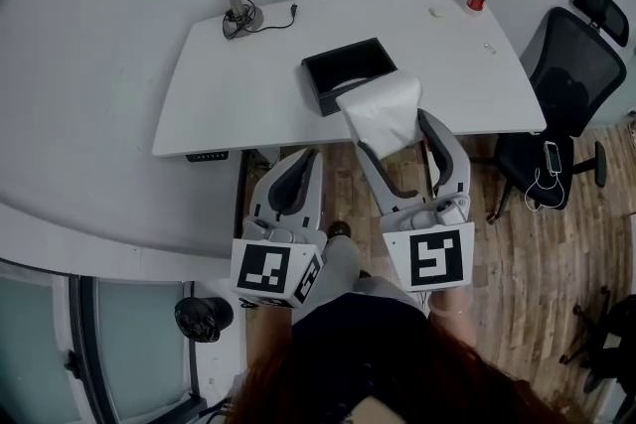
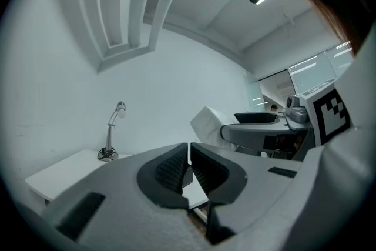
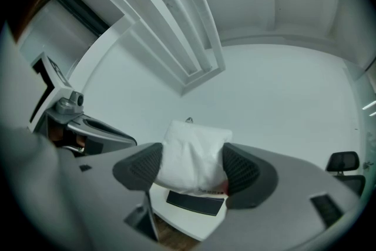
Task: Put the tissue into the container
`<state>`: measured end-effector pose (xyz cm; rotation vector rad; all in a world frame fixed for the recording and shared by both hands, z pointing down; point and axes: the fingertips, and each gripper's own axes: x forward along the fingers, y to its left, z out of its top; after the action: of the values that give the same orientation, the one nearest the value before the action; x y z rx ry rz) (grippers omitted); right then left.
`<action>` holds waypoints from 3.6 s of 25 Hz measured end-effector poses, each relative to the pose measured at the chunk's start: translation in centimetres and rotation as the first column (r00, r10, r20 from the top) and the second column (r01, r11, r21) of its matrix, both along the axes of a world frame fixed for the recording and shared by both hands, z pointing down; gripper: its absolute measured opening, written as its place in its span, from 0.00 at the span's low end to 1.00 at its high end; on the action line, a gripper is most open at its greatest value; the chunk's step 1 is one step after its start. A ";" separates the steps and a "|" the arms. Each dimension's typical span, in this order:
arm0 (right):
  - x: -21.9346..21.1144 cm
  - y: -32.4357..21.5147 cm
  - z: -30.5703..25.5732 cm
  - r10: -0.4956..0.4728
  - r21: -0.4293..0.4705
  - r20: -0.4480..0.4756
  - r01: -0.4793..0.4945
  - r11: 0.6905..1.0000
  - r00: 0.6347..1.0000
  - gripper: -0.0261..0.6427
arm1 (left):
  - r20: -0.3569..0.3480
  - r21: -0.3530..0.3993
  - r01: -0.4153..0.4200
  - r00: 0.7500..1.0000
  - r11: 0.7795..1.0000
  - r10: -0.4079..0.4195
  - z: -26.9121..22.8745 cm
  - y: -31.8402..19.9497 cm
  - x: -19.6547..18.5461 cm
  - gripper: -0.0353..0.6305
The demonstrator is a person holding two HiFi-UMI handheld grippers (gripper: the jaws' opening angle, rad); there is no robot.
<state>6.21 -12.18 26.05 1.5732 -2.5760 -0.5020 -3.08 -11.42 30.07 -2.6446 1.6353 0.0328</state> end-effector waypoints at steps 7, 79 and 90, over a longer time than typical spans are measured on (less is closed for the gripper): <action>-0.5 -4.1 0.2 0.011 -0.012 -0.023 -0.012 1.000 1.000 0.56 | -0.005 0.003 -0.004 1.000 1.000 0.005 -0.4 -4.3 -0.6 0.11; -5.7 -26.8 17.8 0.068 -0.486 -0.194 -0.156 0.860 0.979 0.55 | -0.102 -0.245 -0.070 0.994 0.967 0.046 9.3 -25.5 -6.7 0.11; -5.7 -27.6 19.8 0.060 -0.569 -0.234 -0.187 0.801 0.970 0.55 | -0.092 -0.259 -0.069 0.995 0.963 0.046 9.8 -26.0 -7.0 0.11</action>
<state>0.48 -39.79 45.89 1.3579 -2.1465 0.1463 -10.10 -37.40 39.84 -2.9236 1.6956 -0.0755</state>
